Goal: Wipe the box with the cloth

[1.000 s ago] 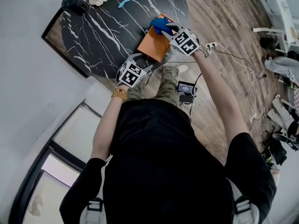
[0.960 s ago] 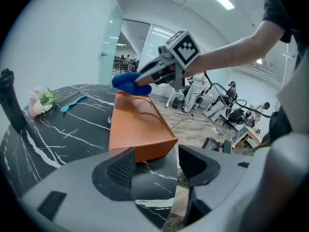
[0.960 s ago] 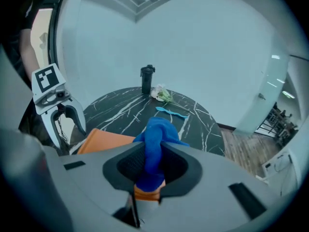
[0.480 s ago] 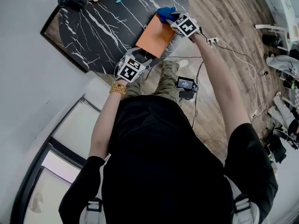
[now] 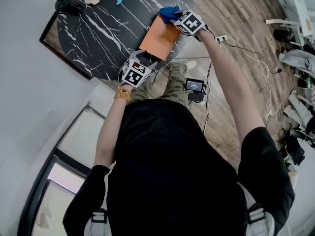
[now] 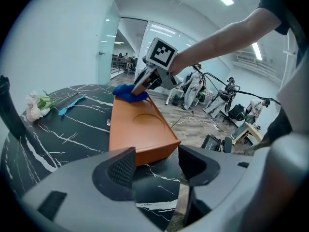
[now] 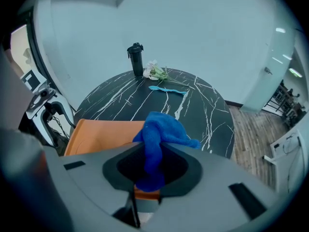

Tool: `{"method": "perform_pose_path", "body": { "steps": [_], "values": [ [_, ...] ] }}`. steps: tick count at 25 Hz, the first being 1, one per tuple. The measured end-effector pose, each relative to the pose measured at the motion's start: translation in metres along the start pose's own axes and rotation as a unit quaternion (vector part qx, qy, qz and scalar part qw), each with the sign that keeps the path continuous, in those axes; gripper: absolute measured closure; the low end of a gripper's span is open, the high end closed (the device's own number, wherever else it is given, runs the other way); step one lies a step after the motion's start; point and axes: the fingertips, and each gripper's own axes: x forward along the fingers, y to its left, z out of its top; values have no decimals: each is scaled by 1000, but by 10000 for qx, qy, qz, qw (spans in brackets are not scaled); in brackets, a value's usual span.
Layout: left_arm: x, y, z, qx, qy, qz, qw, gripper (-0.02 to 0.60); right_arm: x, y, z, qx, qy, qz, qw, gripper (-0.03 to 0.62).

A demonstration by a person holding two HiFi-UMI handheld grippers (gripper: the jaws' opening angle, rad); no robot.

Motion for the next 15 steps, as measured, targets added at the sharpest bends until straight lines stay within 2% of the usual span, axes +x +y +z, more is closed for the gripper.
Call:
{"method": "perform_pose_path", "body": {
  "steps": [5,8,12,15],
  "values": [
    [3,-1,2,-158,-96,-112,9998,301,-2,2,0,13,53,-3,10000,525],
    [4,0,3,-100,-61,-100,9999,301,-2,7,-1,20,57,-55,10000,525],
    [4,2,1,-200,-38,-101,9997,307,1,26,-2,-19,37,80,10000,525],
    [3,2,2,-134,38,-73,9999,311,2,39,-5,30,7,177,9998,525]
  ]
}}
